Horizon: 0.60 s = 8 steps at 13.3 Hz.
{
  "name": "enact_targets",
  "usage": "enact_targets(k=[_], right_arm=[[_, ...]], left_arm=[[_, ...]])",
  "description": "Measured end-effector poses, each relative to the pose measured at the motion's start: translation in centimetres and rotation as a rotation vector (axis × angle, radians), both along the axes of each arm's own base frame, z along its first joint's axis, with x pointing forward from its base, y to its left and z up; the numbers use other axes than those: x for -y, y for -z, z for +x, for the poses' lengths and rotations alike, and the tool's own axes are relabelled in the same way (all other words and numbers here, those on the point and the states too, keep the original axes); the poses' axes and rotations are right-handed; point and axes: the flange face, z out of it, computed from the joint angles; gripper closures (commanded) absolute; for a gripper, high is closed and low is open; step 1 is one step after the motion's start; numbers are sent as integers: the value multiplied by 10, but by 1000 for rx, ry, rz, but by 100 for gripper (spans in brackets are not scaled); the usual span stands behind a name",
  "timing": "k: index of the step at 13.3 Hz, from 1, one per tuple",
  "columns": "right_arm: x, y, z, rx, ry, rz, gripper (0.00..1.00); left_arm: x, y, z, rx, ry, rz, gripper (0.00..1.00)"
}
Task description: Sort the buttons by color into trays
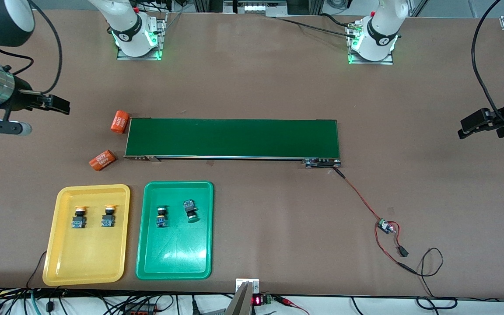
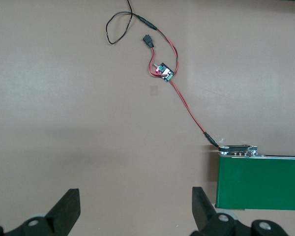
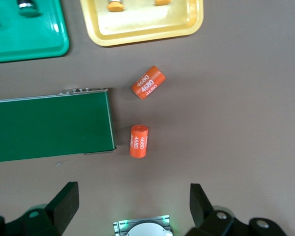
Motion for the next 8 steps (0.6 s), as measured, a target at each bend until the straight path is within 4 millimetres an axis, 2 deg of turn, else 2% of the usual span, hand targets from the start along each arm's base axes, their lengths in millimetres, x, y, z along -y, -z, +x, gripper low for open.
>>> enact_targets(k=[3,8], right_arm=[[25,-1,-1,-3,-10,22,0],[41,-11,-9,-8,-1,25,0]], left_arm=[[0,0,0,0,0,0,0],[0,0,0,0,1,0,0]])
